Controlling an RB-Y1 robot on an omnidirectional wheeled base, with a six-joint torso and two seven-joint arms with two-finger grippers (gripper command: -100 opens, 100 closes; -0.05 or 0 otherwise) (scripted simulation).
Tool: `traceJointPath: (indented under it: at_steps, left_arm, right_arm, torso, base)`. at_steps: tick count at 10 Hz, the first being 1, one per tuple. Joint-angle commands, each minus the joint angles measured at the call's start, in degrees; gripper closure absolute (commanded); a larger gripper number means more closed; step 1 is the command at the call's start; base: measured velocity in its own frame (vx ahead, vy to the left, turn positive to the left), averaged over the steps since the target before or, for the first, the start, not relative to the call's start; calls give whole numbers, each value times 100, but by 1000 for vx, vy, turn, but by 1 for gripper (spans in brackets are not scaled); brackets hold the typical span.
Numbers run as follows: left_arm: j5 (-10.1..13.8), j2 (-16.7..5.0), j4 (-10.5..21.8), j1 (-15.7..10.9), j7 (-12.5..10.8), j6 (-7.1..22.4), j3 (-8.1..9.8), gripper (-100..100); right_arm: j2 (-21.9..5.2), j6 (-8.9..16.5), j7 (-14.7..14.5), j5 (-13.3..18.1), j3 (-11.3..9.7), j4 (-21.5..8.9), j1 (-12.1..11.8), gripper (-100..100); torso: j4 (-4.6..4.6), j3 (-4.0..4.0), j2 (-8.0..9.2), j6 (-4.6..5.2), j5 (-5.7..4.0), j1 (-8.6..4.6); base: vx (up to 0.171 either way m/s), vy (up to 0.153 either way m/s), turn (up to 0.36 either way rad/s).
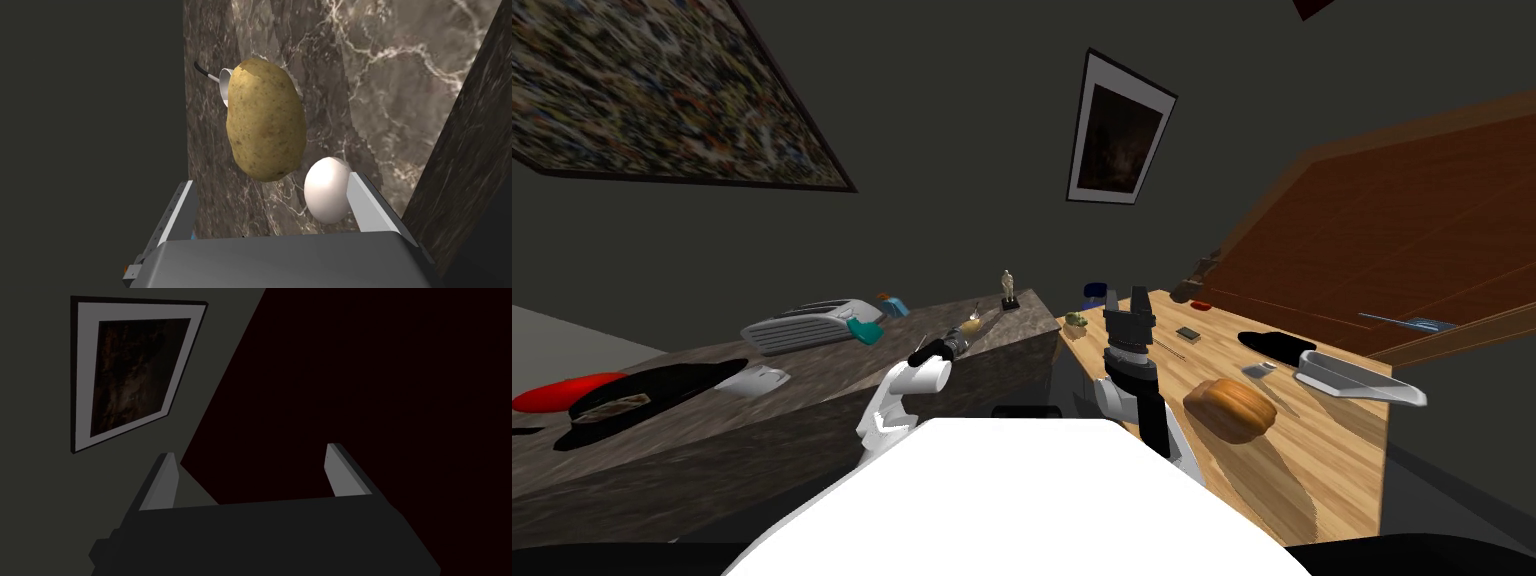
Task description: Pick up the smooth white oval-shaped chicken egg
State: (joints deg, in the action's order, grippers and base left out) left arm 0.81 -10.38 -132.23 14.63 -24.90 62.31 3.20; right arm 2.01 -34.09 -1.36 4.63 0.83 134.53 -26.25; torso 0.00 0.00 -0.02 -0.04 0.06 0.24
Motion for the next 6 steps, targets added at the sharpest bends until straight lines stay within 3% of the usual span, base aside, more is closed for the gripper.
traceJointPath:
  at_steps: [1,6]
  left_arm:
    - [-16,-3,1,-20,-31,251,-10,-100]
    - [-54,-54,164,-91,-154,946,-38,-100]
  right_arm:
    - [0,0,0,0,0,0,0,0]
    - [0,0,0,0,0,0,0,0]
  torso:
    - [0,0,0,0,0,0]
    - [-2,-4,-7,-1,1,5]
  base:
    - [9,43,-33]
    - [15,55,-43]
